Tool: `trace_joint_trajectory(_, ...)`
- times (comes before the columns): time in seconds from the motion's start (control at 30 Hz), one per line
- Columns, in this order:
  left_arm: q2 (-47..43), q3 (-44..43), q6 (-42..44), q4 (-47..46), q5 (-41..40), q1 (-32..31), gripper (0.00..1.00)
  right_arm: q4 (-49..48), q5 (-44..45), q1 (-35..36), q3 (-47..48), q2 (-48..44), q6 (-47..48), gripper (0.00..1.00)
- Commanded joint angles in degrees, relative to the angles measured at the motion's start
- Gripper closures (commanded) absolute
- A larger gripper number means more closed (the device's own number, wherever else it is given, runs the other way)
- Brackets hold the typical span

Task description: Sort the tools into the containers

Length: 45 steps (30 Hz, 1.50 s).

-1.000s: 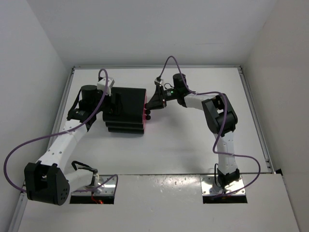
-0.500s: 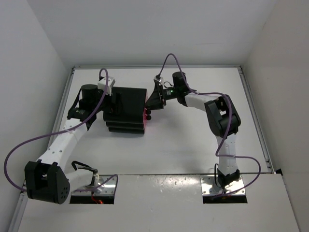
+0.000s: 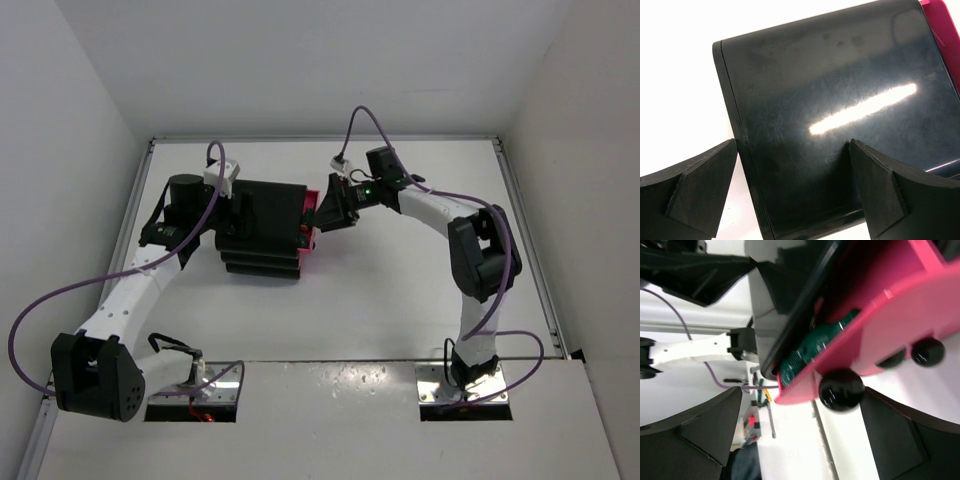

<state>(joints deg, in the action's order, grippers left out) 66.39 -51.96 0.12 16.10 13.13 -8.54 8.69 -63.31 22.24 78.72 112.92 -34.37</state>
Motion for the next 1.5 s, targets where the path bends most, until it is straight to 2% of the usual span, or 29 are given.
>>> trace_joint_trajectory(0.0,0.5,1.6,0.9,10.9,1.9,-0.8,0.01,4.8,1.3,-1.4,-0.8,-3.2,7.5,0.00)
trace_joint_trajectory(0.23,0.0,1.6,0.9,10.9,1.4,-0.8,0.01,3.2,-1.0,-0.6,1.6,0.4,6.4,0.00)
trace_joint_trajectory(0.43,0.0,2.1,0.9,10.9,0.8,-0.8,0.01,-1.8,-3.0,1.8,6.3,4.0,0.4,0.00)
trace_joint_trajectory(0.93,0.0,3.2,0.9,10.4,0.8,-0.8,0.01,-0.1,-4.7,6.9,16.6,11.4,-0.1,0.00)
trace_joint_trajectory(1.17,0.0,3.7,0.9,10.4,0.8,-0.8,0.01,5.5,-1.0,6.3,15.1,10.2,5.6,0.00)
trace_joint_trajectory(1.47,-0.6,4.2,0.9,10.4,0.8,-0.8,0.01,4.9,-0.4,4.0,11.7,8.1,6.2,0.00)
